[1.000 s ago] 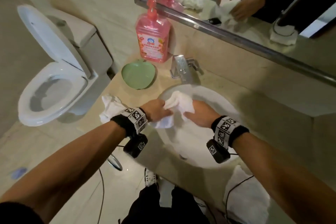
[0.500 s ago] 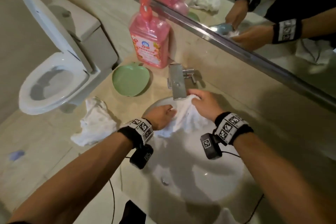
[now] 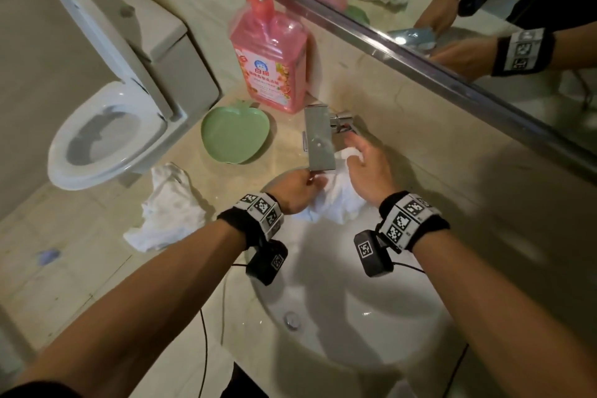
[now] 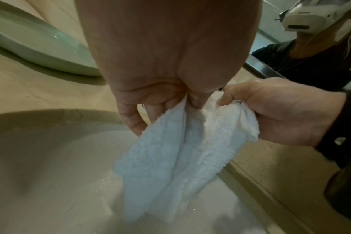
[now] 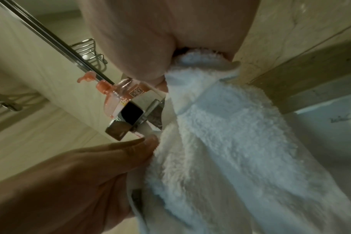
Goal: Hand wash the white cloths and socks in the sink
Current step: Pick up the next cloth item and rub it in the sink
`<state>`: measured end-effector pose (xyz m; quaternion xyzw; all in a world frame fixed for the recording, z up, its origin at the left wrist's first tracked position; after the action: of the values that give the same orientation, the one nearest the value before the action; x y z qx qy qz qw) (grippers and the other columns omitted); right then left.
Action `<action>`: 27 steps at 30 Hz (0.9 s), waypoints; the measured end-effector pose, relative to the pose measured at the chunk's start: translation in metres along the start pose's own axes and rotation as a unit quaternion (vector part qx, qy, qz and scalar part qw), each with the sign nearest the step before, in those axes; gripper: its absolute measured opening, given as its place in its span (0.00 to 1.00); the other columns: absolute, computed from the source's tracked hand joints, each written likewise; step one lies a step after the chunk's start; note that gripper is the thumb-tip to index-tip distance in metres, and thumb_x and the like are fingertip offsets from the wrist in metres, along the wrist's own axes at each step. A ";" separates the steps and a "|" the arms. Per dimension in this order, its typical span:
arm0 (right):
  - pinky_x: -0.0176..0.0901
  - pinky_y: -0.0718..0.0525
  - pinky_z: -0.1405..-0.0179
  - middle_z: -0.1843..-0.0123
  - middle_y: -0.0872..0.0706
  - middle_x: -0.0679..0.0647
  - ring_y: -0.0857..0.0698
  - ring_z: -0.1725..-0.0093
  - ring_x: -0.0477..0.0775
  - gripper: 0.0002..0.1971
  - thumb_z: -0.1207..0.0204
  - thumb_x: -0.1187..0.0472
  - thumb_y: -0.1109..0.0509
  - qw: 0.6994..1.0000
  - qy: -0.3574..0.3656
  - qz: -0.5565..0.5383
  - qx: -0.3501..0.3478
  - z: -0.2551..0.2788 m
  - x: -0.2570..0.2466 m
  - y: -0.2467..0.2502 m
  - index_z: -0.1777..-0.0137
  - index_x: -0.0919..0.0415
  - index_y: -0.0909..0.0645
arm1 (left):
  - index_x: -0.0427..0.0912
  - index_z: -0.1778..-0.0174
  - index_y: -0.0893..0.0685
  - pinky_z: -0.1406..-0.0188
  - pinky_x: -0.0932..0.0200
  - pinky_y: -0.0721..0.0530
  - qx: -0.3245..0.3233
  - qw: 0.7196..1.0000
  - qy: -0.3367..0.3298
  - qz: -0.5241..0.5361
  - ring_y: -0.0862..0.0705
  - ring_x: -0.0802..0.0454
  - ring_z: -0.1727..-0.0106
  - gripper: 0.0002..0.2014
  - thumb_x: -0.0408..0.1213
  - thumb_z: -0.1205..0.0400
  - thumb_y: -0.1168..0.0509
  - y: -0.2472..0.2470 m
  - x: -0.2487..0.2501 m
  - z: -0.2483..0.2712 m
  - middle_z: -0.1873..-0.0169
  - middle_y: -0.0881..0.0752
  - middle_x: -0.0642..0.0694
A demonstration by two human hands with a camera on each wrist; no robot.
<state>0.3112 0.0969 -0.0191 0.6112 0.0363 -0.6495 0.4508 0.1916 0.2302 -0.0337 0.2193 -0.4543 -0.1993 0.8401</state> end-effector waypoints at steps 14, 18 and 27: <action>0.52 0.15 0.42 0.48 0.10 0.53 0.13 0.43 0.57 0.10 0.18 0.62 0.34 0.989 -0.060 -0.011 -0.136 -0.003 0.026 -0.050 0.42 0.55 0.14 | 0.41 0.53 0.15 0.60 0.64 0.26 0.080 0.993 -0.017 0.088 0.22 0.54 0.61 0.14 0.45 0.11 0.41 0.039 -0.035 0.026 0.61 0.16 0.48; 0.43 0.17 0.65 0.60 0.13 0.55 0.14 0.60 0.54 0.14 0.18 0.53 0.28 0.983 -0.072 -0.112 -0.125 -0.011 0.022 -0.066 0.50 0.67 0.16 | 0.40 0.51 0.15 0.57 0.57 0.23 0.094 0.993 -0.010 0.068 0.21 0.54 0.61 0.14 0.45 0.12 0.41 0.050 -0.048 0.031 0.61 0.15 0.48; 0.56 0.11 0.45 0.52 0.08 0.54 0.11 0.48 0.58 0.08 0.16 0.53 0.34 0.992 -0.074 -0.016 -0.099 -0.006 0.036 -0.043 0.47 0.50 0.12 | 0.46 0.44 0.17 0.46 0.54 0.21 0.006 0.999 0.003 0.051 0.16 0.44 0.44 0.12 0.44 0.11 0.44 0.009 -0.029 -0.003 0.47 0.14 0.45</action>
<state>0.2941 0.1068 -0.0724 0.5131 0.0768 -0.6936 0.4997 0.1812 0.2538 -0.0498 0.2012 -0.4632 -0.1529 0.8495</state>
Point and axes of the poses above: each hand's wrist, its own z-axis away from the middle knuckle, its own y-axis out of the back of the hand, x = y × z, the point moved 1 cm from there along -z, towards the middle knuckle
